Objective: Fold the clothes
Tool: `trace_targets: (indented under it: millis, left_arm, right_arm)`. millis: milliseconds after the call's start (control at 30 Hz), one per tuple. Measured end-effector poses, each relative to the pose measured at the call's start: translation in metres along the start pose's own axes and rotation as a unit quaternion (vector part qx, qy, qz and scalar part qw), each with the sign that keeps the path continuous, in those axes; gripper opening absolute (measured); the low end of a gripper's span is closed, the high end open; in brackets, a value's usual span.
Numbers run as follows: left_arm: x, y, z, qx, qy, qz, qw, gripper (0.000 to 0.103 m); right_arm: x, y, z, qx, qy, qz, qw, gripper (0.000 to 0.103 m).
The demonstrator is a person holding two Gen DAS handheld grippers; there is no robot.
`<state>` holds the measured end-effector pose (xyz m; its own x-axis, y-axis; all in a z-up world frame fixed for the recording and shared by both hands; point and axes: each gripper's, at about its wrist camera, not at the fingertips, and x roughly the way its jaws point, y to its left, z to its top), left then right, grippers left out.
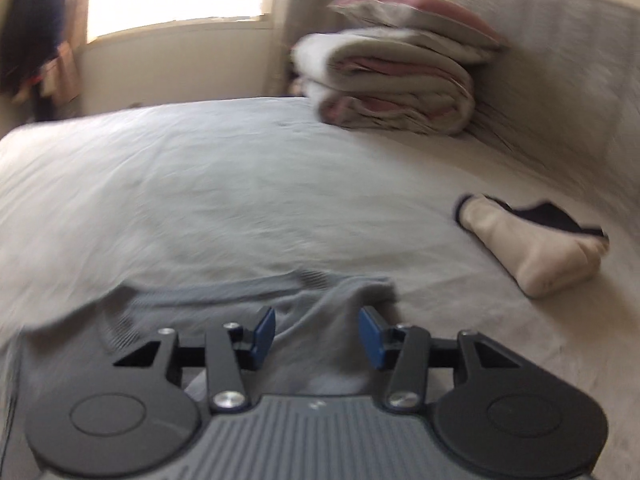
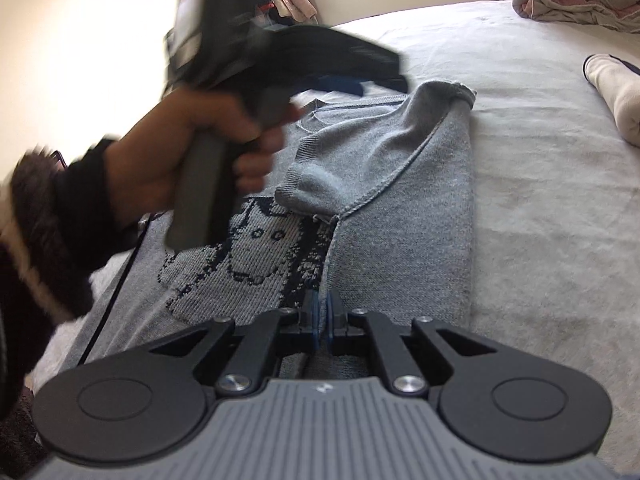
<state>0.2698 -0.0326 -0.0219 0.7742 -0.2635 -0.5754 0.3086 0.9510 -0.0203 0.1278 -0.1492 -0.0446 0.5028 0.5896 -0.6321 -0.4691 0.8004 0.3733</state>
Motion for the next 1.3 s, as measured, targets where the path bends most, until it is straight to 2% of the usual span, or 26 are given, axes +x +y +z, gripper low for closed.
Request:
trace_targets:
  millis: [133, 267, 333, 367, 400, 433, 500, 600, 733, 867, 933, 1000, 1033, 1167, 1300]
  left_arm:
    - [0.03, -0.026, 0.012, 0.075, 0.021, -0.016, 0.9968, 0.048]
    - [0.053, -0.037, 0.017, 0.125, 0.037, -0.014, 0.9914, 0.046]
    - [0.063, -0.041, 0.019, 0.147, 0.045, -0.01, 0.9881, 0.037]
    - [0.066, -0.042, 0.02, 0.15, 0.048, -0.012, 0.9875, 0.028]
    - [0.068, -0.041, 0.022, 0.146, 0.05, -0.015, 0.9878, 0.014]
    - [0.07, -0.04, 0.023, 0.143, 0.052, -0.019, 0.9881, 0.009]
    - [0.069, -0.035, 0.027, 0.116, 0.043, -0.028, 0.9919, 0.007]
    - [0.065, -0.025, 0.035, 0.054, 0.017, -0.033, 0.9978, 0.007]
    - [0.07, -0.012, 0.042, -0.02, 0.0, -0.012, 0.9997, 0.007]
    - [0.076, -0.008, 0.044, -0.038, 0.01, 0.012, 0.9992, 0.011]
    - [0.073, -0.003, 0.046, -0.052, 0.011, 0.011, 0.9985, 0.017]
    - [0.067, 0.002, 0.048, -0.058, 0.011, 0.013, 0.9982, 0.033]
    - [0.062, 0.004, 0.049, -0.058, 0.01, 0.015, 0.9982, 0.035]
    - [0.039, 0.022, 0.044, -0.083, 0.027, 0.025, 0.9959, 0.042]
    - [0.016, 0.042, 0.028, -0.112, 0.053, 0.042, 0.9914, 0.042]
  right_arm:
    - [0.002, -0.002, -0.001, 0.0, 0.003, 0.006, 1.0, 0.005]
    - [0.003, -0.007, -0.003, 0.007, 0.005, 0.014, 1.0, 0.005]
    - [0.003, -0.007, -0.003, 0.009, 0.005, 0.015, 1.0, 0.005]
    - [0.003, -0.008, -0.004, 0.01, 0.005, 0.016, 1.0, 0.005]
    - [0.003, -0.008, -0.004, 0.011, 0.005, 0.017, 1.0, 0.005]
    - [0.003, -0.008, -0.004, 0.012, 0.005, 0.018, 1.0, 0.005]
    - [0.003, -0.008, -0.005, 0.013, 0.005, 0.018, 1.0, 0.005]
    - [0.003, -0.006, -0.007, 0.013, 0.005, 0.017, 1.0, 0.005]
    - [0.003, -0.004, -0.01, 0.013, 0.003, 0.016, 1.0, 0.005]
    - [0.001, -0.003, -0.013, 0.014, 0.004, 0.018, 1.0, 0.005]
    - [0.0, -0.003, -0.014, 0.014, 0.005, 0.018, 1.0, 0.005]
    - [-0.002, -0.005, -0.014, 0.015, 0.005, 0.019, 1.0, 0.005]
    - [-0.003, -0.005, -0.014, 0.016, 0.005, 0.019, 1.0, 0.005]
    - [-0.005, -0.003, -0.015, 0.016, 0.005, 0.017, 1.0, 0.005]
    - [-0.006, -0.002, -0.013, 0.015, 0.003, 0.015, 1.0, 0.005]
